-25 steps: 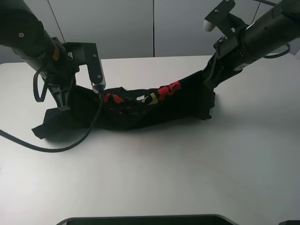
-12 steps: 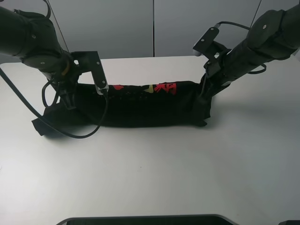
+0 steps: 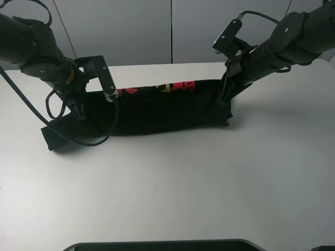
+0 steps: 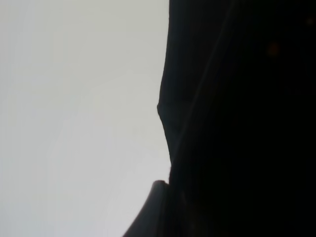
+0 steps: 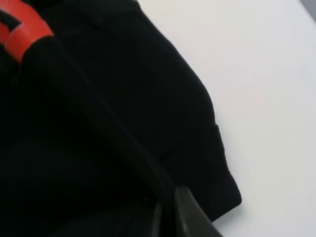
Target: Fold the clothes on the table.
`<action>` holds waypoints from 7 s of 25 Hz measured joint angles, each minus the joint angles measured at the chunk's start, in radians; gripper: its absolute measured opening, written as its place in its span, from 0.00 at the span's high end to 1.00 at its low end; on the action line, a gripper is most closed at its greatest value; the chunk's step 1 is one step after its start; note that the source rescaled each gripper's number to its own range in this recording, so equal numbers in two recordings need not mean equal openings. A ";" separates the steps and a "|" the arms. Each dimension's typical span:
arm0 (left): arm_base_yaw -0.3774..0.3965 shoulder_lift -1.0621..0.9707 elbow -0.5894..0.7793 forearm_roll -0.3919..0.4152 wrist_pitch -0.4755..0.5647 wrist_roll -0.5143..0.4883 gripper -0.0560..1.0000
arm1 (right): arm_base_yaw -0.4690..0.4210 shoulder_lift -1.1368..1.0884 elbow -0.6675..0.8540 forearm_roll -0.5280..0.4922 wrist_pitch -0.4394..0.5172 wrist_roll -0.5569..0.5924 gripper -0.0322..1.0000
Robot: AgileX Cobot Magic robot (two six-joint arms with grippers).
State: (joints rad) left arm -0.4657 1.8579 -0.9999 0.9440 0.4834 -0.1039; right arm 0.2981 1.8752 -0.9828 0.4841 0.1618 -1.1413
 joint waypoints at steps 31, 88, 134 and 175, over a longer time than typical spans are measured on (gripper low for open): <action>0.006 0.203 -0.002 0.102 -0.089 -0.077 0.95 | 0.002 0.230 -0.049 0.000 -0.224 -0.048 0.74; 0.006 0.000 -0.113 -0.608 0.175 -0.174 0.18 | -0.195 0.175 -0.051 0.498 0.262 0.181 0.06; 0.006 0.030 -0.113 -0.604 0.156 -0.157 0.18 | -0.145 0.127 -0.127 -0.584 0.460 1.019 0.87; 0.006 -0.288 -0.118 -0.547 0.181 -0.147 0.18 | 0.274 -0.041 -0.119 -0.313 0.384 0.929 0.87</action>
State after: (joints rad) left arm -0.4601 1.5702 -1.1175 0.3967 0.6641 -0.2509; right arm 0.5722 1.8337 -1.1013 0.1709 0.5457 -0.2121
